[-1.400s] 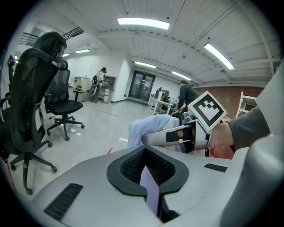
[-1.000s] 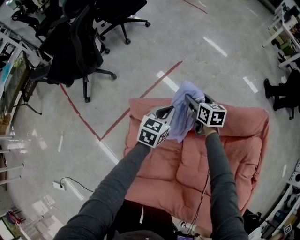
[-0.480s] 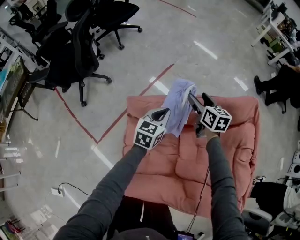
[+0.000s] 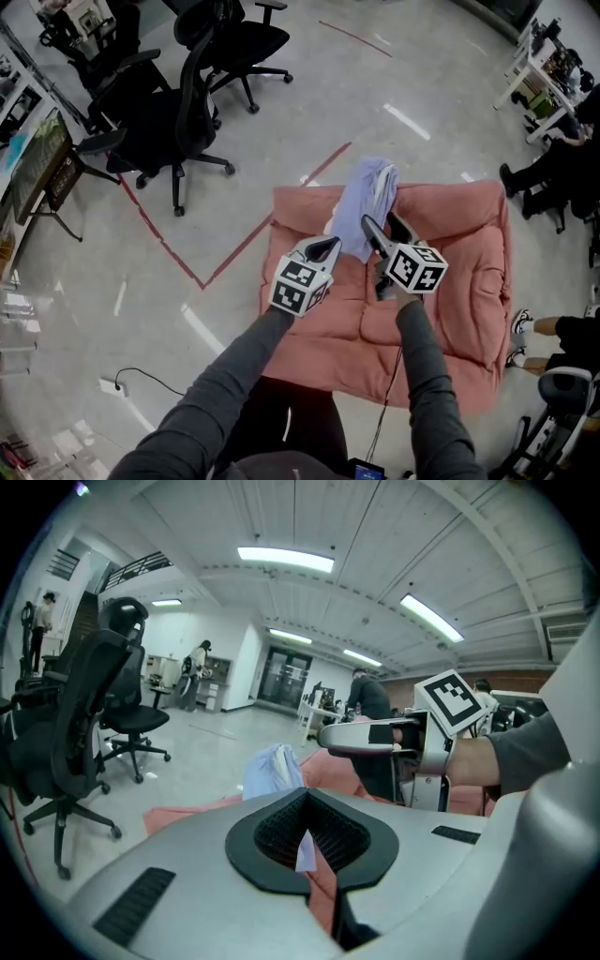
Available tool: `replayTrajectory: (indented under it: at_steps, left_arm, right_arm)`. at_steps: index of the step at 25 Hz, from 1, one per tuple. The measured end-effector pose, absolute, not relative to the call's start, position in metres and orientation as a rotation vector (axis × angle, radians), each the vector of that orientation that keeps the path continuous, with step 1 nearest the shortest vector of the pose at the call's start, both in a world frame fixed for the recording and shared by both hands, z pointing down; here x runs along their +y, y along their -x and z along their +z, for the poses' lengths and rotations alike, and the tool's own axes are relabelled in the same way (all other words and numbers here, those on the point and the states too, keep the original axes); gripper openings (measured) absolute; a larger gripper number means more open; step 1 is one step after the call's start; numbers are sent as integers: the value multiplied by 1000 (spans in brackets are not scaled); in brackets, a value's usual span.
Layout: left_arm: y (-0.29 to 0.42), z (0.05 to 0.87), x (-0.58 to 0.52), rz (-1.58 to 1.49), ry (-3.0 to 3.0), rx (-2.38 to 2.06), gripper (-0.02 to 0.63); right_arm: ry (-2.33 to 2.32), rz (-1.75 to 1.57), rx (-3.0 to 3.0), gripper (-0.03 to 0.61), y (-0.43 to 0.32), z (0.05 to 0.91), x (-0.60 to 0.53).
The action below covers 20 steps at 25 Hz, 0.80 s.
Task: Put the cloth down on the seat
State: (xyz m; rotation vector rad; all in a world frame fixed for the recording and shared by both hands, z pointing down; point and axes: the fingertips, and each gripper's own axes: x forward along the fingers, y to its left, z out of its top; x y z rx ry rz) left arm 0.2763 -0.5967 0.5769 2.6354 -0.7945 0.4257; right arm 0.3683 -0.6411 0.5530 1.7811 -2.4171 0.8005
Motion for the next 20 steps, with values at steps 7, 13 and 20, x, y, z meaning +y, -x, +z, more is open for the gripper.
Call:
replayTrajectory:
  at_steps: [7, 13, 20]
  left_arm:
    - [-229, 540, -549, 300, -2605, -873, 8]
    - [-211, 487, -502, 152, -2648, -891, 8]
    - [-186, 441, -441, 46, -2711, -854, 8]
  right_arm:
    - [-1835, 781, -2521, 291, -306, 508, -577]
    - [-1913, 781, -2626, 288, -277, 455, -518]
    - [-2040, 672, -2721, 45, -249, 398, -434]
